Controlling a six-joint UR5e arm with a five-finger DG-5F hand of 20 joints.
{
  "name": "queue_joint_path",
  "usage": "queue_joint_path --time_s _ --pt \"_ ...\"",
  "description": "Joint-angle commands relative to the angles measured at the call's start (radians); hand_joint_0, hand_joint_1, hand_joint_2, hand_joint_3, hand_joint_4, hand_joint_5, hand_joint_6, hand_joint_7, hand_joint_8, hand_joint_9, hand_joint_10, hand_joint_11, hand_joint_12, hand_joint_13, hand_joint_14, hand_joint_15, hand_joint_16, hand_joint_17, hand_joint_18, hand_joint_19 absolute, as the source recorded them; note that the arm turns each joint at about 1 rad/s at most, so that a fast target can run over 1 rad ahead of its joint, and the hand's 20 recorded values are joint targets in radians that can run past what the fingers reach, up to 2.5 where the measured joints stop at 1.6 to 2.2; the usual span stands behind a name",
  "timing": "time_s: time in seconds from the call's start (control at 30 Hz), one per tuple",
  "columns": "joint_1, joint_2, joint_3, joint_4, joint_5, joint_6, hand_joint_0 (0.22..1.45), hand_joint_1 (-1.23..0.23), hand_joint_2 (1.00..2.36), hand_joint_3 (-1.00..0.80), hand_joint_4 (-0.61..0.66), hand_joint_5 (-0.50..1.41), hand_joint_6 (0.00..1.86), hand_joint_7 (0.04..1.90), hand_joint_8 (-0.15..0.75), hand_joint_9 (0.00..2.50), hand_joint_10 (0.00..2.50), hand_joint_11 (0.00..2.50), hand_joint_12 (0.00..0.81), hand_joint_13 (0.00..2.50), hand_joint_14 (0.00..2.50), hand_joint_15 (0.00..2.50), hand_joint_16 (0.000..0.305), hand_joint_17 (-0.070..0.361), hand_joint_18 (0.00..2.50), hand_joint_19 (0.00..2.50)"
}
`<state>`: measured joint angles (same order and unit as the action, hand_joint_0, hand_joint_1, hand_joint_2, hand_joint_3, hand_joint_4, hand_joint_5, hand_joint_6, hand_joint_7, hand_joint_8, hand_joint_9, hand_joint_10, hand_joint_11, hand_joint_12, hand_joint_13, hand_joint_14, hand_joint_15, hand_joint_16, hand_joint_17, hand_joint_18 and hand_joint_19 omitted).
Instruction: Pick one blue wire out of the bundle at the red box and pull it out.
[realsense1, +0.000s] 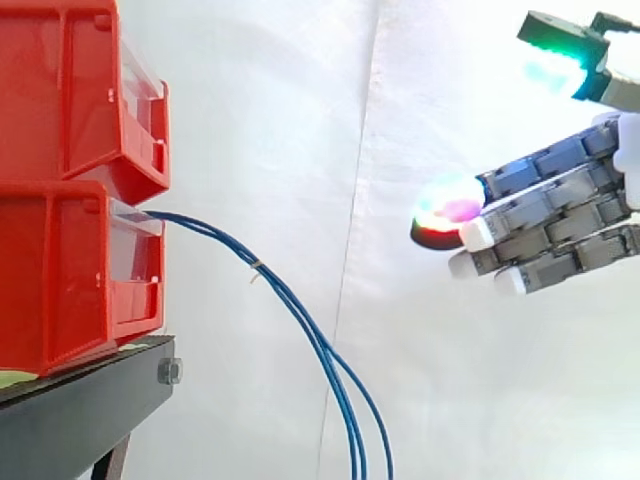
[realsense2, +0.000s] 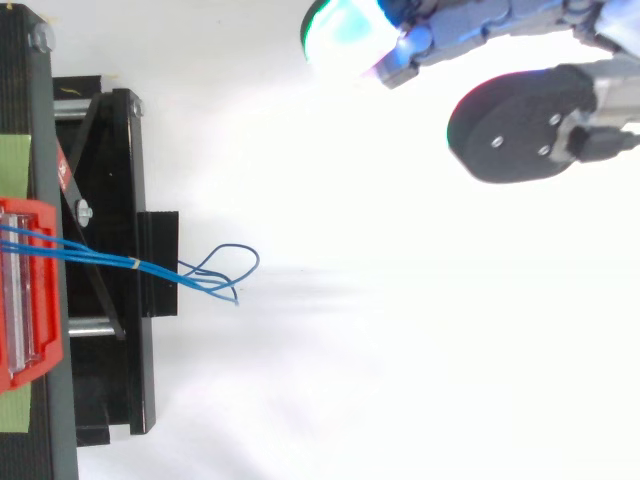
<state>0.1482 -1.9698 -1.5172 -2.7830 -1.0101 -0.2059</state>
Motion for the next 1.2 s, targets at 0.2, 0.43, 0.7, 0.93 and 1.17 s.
queue_joint_path --time_s 0.2,0.43,0.7,0.93,1.17 --pt "0.021 -0.076 0.000 0.158 0.001 -0.041 0.48 -0.63 1.00 -0.50 0.41 -0.15 0.50 0.84 0.363 0.64 0.01 0.23 0.441 0.40 0.00 0.11 0.061 0.138 0.49 0.27" --pt "0.034 -0.136 0.011 0.237 0.002 -0.040 0.49 -0.64 1.00 -0.50 0.41 -0.15 0.50 0.85 0.361 0.64 0.01 0.24 0.439 0.41 0.00 0.11 0.061 0.137 0.49 0.27" --pt "0.045 -0.142 0.017 0.243 0.021 -0.064 0.50 -0.64 1.00 -0.49 0.42 -0.15 0.50 0.86 0.357 0.64 0.01 0.23 0.436 0.41 0.00 0.11 0.060 0.135 0.49 0.28" --pt "0.063 -0.147 0.017 0.244 0.051 -0.090 0.50 -0.64 1.00 -0.48 0.41 -0.14 0.50 0.86 0.359 0.65 0.01 0.24 0.435 0.41 0.00 0.12 0.060 0.134 0.50 0.28" --pt "0.074 -0.196 0.026 0.258 0.074 -0.086 0.50 -0.64 1.00 -0.49 0.41 -0.14 0.50 0.86 0.361 0.65 0.01 0.23 0.434 0.41 0.00 0.12 0.060 0.134 0.50 0.28"
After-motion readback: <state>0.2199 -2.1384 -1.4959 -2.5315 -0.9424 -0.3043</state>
